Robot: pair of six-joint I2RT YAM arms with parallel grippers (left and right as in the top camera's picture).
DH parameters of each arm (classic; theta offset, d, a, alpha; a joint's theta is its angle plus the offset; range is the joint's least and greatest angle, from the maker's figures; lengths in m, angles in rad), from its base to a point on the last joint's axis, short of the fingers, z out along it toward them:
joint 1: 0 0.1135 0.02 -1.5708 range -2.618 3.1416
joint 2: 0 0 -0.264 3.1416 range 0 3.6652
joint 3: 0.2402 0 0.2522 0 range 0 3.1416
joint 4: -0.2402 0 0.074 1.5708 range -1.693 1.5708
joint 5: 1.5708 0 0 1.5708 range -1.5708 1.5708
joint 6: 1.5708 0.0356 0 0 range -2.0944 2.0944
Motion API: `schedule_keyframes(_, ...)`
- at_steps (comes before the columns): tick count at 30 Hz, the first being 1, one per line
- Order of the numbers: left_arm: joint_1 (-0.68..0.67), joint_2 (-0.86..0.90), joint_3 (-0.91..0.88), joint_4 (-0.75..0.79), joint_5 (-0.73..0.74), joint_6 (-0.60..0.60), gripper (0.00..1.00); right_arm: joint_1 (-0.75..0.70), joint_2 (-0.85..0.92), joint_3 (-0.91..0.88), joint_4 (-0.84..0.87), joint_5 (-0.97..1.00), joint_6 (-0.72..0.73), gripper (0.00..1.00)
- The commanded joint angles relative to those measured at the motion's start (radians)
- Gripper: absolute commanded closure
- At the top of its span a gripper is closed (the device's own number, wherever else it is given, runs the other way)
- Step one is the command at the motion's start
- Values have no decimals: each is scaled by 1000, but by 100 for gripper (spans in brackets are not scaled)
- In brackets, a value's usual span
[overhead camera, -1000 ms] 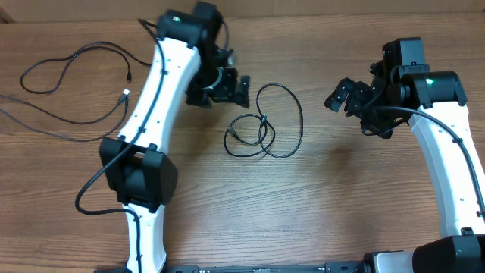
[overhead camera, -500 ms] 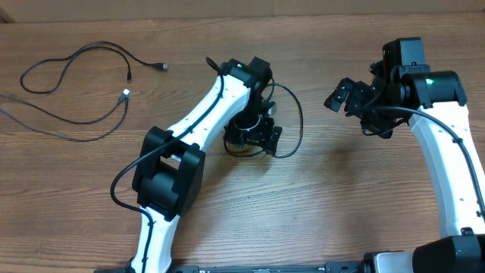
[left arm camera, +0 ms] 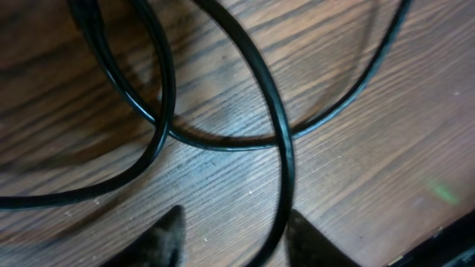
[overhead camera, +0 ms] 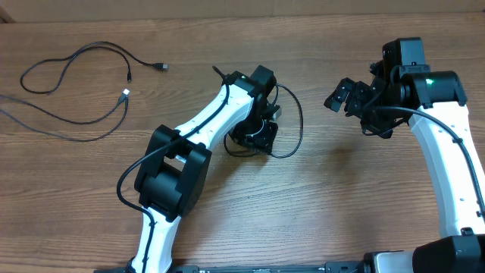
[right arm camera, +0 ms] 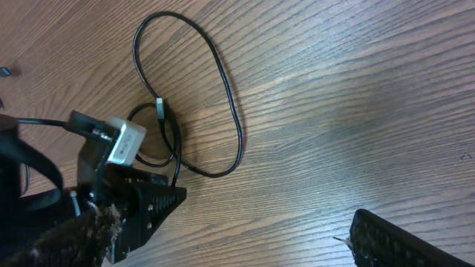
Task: Untangle cables
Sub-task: 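Move the left gripper to the center black cable and grasp it, then lift the grasped black cable upward with the left gripper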
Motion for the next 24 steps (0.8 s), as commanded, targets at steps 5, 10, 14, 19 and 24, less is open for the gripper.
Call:
schedule_keyframes(5,21,-4,119,-122,8,11,96,-3,0,3,3,10,4,0)
schedule_keyframes(10,71,-72,418,-300,8,3,96,-3,0,3,3,10,4,0)
schedule_keyframes(14,99,-238,646,-313,6,3,96,-3,0,3,3,10,4,0)
schedule_keyframes(19,106,-502,685,-175,0,3,96,-3,0,3,3,10,4,0)
schedule_keyframes(24,106,-643,685,-49,-19,-4,96,-3,0,3,3,10,4,0)
